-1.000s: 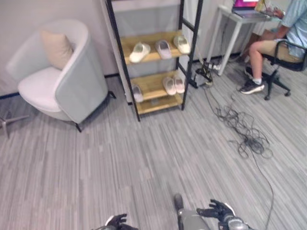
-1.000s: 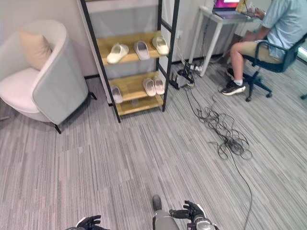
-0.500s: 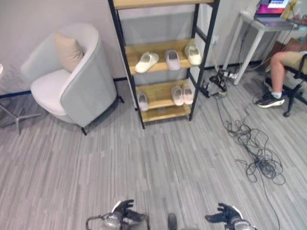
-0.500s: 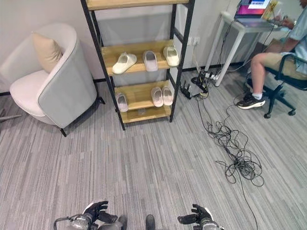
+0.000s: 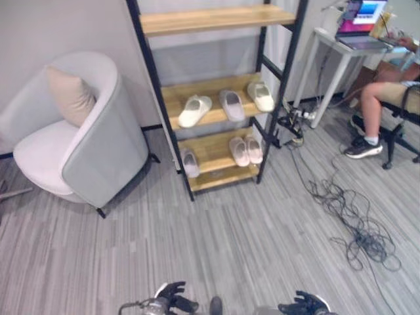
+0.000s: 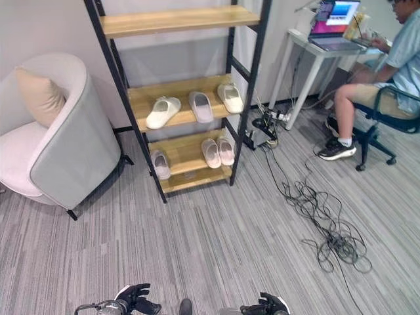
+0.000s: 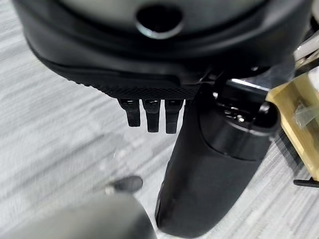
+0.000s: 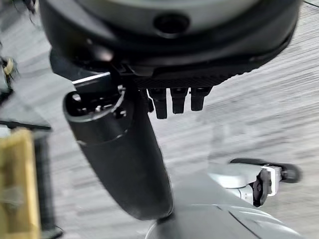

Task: Arrange the slippers neatly on the shoe rack.

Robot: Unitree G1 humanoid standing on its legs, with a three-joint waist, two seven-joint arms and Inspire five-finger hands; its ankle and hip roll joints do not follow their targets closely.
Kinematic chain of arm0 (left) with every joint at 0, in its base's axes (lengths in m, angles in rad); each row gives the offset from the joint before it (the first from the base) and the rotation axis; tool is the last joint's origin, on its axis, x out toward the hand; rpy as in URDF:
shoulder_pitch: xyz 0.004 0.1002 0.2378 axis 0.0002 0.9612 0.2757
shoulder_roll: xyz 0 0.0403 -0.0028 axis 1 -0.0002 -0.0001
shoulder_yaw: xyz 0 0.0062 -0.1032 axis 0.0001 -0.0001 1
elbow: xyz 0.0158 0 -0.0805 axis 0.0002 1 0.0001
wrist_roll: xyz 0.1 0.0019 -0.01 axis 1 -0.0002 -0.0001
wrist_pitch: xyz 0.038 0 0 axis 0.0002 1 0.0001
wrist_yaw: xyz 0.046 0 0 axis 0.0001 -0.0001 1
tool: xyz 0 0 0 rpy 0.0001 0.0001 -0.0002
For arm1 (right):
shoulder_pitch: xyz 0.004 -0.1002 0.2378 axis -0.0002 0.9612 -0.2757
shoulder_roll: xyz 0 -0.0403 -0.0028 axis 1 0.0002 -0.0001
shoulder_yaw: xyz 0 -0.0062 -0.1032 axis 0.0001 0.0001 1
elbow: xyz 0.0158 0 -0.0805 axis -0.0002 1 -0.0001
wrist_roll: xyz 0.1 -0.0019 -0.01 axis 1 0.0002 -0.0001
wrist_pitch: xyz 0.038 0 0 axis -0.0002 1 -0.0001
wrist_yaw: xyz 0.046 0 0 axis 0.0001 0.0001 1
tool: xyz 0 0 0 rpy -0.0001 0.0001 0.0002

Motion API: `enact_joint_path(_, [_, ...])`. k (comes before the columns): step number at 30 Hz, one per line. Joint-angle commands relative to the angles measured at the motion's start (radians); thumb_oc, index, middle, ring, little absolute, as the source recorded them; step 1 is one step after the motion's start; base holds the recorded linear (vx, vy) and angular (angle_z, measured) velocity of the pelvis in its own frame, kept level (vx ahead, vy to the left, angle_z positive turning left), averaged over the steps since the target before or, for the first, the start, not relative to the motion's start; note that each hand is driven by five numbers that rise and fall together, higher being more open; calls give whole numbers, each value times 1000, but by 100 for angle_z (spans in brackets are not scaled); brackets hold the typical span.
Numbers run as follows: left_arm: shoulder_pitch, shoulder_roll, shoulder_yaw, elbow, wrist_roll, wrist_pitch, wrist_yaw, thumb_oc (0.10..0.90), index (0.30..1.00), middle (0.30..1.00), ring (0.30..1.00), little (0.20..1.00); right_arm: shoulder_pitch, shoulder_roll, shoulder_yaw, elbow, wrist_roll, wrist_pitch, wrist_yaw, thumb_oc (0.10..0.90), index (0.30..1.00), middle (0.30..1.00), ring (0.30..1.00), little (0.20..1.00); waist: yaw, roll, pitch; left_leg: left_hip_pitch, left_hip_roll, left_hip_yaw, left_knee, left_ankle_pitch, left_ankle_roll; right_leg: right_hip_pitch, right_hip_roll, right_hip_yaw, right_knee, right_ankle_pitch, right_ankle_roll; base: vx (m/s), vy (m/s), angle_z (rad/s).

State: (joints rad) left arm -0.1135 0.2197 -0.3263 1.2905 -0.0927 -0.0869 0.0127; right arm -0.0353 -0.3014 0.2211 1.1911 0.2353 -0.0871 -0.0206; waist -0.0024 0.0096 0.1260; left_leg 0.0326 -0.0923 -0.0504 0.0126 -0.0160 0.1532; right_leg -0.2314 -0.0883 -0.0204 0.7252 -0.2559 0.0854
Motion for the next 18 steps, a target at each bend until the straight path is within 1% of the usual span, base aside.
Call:
enact_joint_path(1, [11, 10, 35, -10, 7, -22, 4, 800, 900, 900, 900, 900, -48, 6, 17, -21, -23, -25, 9, 800, 900, 900, 900, 900, -6, -4, 9, 19, 14, -55, 70, -101, -94, 39, 11, -80, -362, 231, 26, 284, -86, 16])
enact_joint_path(2, [12, 10, 36, -10, 7, -22, 4, 800, 900, 900, 900, 900, -48, 5, 18, -21, -23, -25, 9, 800, 900, 900, 900, 900, -9, -2, 13, 26, 17, -58, 70, -105, -95, 47, 13, -83, -363, 227, 25, 335, -101, 34])
enact_joint_path(3, [13, 9, 37, -6, 4, -27, 7, 800, 900, 900, 900, 900, -56, 5, 27, -21, -24, -26, 10, 800, 900, 900, 900, 900, -23, -6, 17, 69, 15, -75, 52, -125, -99, 2, 15, -100, -442, 256, 28, 371, -121, 32])
enact_joint_path(4, [12, 7, 41, -6, 6, -28, 4, 800, 900, 900, 900, 900, -61, 1, 28, -25, -25, -24, 11, 800, 900, 900, 900, 900, -33, -9, 20, 97, 17, -91, 42, -141, -107, -16, 8, -112, -523, 281, 38, 634, -228, 33])
enact_joint_path(5, [11, 3, 47, 4, 11, -31, 7, 800, 900, 900, 900, 900, -63, -2, 30, -29, -22, -24, 12, 800, 900, 900, 900, 900, -54, -14, 27, 135, 23, -117, 40, -164, -122, -30, 19, -76, -627, 315, 51, 556, -223, 24])
enact_joint_path(6, [14, 1, 48, 7, 15, -32, 8, 800, 900, 900, 900, 900, -61, -3, 28, -31, -20, -22, 13, 800, 900, 900, 900, 900, -62, -18, 28, 150, 30, -125, 37, -167, -130, -38, 24, -47, -632, 329, 56, 515, -246, 50])
enact_joint_path(7, [15, -1, 50, 14, 23, -35, 6, 800, 900, 900, 900, 900, -54, -4, 24, -32, -19, -24, 10, 800, 900, 900, 900, 900, -61, -20, 20, 163, 37, -136, 35, -172, -140, -19, 30, -29, -654, 332, 53, 243, -136, 59])
enact_joint_path(8, [16, -1, 50, 14, 23, -35, 6, 800, 900, 900, 900, 900, -53, -4, 24, -32, -19, -24, 10, 800, 900, 900, 900, 900, -61, -18, 21, 166, 39, -136, 35, -173, -140, -16, 32, -30, -656, 332, 52, 346, -215, 77])
enact_joint_path(9, [23, -8, 53, 26, 24, -34, 8, 800, 900, 900, 900, 900, -43, -4, 29, -32, -19, -26, 11, 800, 900, 900, 900, 900, -63, -19, 6, 173, 54, -150, 48, -166, -155, -1, 34, -22, -658, 356, 31, 347, -220, 62])
enact_joint_path(11, [27, -10, 57, 29, 25, -31, 7, 800, 900, 900, 900, 900, -32, -8, 27, -32, -16, -24, 11, 800, 900, 900, 900, 900, -63, -8, -9, 163, 90, -160, 90, -120, -192, 26, 52, -33, -659, 341, 13, 316, -226, 51])
enact_joint_path(12, [27, -10, 56, 29, 25, -31, 7, 800, 900, 900, 900, 900, -32, -8, 27, -32, -16, -24, 11, 800, 900, 900, 900, 900, -64, -7, -9, 163, 90, -161, 90, -121, -192, 27, 53, -34, -659, 341, 13, 200, -195, 48])
enact_joint_path(13, [28, -12, 54, 27, 25, -30, 7, 800, 900, 900, 900, 900, -29, -13, 30, -38, -5, -28, 10, 800, 900, 900, 900, 900, -60, -8, -3, 108, 107, -144, 205, -43, -229, 74, 58, -39, -680, 322, -7, 157, -180, 29])
enact_joint_path(14, [21, -13, 47, 19, 19, -28, 7, 800, 900, 900, 900, 900, -34, -18, 31, -43, 6, -33, 6, 800, 900, 900, 900, 900, -58, -16, 9, 53, 111, -136, 303, 5, -243, 101, 57, -34, -690, 311, -18, 155, -178, 12])
enact_joint_path(15, [21, -13, 47, 19, 19, -28, 7, 800, 900, 900, 900, 900, -35, -19, 31, -43, 6, -33, 6, 800, 900, 900, 900, 900, -58, -16, 9, 52, 111, -137, 304, 4, -243, 101, 57, -35, -690, 311, -18, 98, -141, -7])
enact_joint_path(16, [14, -13, 45, 12, 12, -28, 11, 800, 900, 900, 900, 900, -38, -23, 31, -49, 14, -32, 2, 800, 900, 900, 900, 900, -54, -29, 22, 11, 116, -113, 374, 43, -246, 120, 51, -34, -691, 304, -32, 168, -185, 9])
enact_joint_path(17, [3, -11, 33, 5, 14, -24, 14, 800, 900, 900, 900, 900, -42, -29, 28, -50, 25, -27, -4, 800, 900, 900, 900, 900, -47, -46, 34, -42, 134, -57, 430, 43, -241, 156, 45, -35, -697, 280, -46, 247, -217, 18])
enact_joint_path(18, [-2, -12, 29, 1, 11, -26, 14, 800, 900, 900, 900, 900, -45, -30, 32, -49, 28, -28, -3, 800, 900, 900, 900, 900, -42, -48, 37, -57, 136, -33, 416, 17, -232, 171, 49, -32, -697, 269, -49, 263, -167, 14])
